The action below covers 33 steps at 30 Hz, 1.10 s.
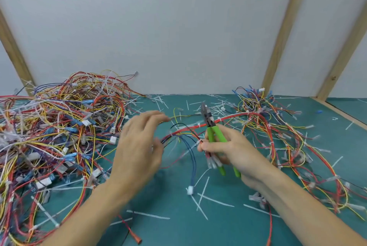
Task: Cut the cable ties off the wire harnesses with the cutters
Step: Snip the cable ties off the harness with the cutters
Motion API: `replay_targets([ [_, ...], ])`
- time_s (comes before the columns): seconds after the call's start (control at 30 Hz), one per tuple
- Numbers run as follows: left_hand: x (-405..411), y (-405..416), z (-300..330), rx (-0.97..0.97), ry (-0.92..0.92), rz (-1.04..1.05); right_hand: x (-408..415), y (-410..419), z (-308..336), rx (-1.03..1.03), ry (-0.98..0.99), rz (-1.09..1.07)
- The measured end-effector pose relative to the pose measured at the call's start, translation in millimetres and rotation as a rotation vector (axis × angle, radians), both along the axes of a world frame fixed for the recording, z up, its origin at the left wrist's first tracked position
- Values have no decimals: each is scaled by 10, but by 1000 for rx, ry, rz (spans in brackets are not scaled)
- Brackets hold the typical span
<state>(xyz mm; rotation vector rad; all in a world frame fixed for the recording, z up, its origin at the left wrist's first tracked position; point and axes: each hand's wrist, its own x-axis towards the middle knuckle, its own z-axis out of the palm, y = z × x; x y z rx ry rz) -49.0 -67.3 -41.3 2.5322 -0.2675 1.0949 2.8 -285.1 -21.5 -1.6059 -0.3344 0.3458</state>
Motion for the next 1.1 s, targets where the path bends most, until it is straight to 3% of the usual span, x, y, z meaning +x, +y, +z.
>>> replay_targets([
  [0.1,-59,-190,50,83,-2,-271,-49,23,-1,-24,83,115],
  [0.3,8,-278,-52,119,-55,-243,-48,-14,26,219,258,305],
  [0.43,14,-263,-78,-64,-77,-325,-11,-37,8,371,422,339],
  [0.5,19,-234,-81,-216,-35,-393,9,-43,9,332,408,301],
  [0.63,26,-205,-68,-297,14,-351,45,-66,24,113,151,20],
  [0.77,32,-200,-55,-368,75,-277,111,-195,71,-61,-419,-236],
  [0.9,60,-146,-80,-559,229,-274,116,-339,121,-359,-787,-196],
  [1.1,100,-137,-115,-701,345,-340,136,-445,191,-758,-979,-70],
])
